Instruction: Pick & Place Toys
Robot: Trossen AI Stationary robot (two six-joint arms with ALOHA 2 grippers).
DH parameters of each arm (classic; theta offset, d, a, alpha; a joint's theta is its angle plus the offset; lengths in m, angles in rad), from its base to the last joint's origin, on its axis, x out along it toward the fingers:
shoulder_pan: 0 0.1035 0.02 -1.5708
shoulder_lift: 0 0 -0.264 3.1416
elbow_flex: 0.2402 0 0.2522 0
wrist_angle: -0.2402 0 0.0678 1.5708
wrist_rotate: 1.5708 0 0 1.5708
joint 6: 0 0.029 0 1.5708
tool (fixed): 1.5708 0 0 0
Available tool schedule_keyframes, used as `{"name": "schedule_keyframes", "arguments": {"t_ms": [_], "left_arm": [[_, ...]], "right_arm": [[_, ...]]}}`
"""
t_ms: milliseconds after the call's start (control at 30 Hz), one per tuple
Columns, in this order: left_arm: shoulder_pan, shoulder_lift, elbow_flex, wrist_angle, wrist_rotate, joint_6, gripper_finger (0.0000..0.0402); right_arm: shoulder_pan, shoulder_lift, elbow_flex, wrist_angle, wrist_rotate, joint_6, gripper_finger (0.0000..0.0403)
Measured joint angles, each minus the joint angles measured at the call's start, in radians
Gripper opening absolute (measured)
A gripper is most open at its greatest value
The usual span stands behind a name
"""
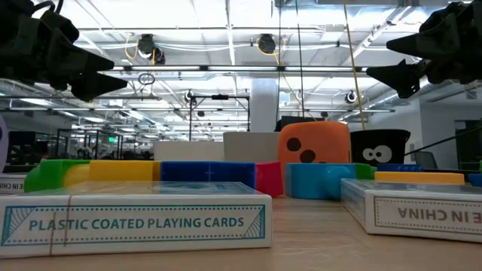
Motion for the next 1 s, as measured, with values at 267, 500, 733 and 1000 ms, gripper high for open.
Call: {"name": "schedule_keyframes", "arguments": {"t_ms": [267,500,733,1000], "left_arm": [[0.0,0.0,0.0,0.0,0.0,0.0,0.0374],[0.0,0.0,0.0,0.0,0.0,0.0,0.0374],[0.0,0.0,0.0,0.0,0.0,0.0,0.0374],[0.0,0.0,0.0,0.0,0.0,0.0,0.0374]], "right_arm": [[0.0,0.0,0.0,0.031,0.0,-0.004,0.0345],[0.0,0.0,0.0,0.278,0.0,0.041,0.0345],[0.0,0.001,0.0,0.313,0.006,0.122,0.0345],[0.0,0.002,0.0,0.256,0.026,0.179,0.0345]]}}
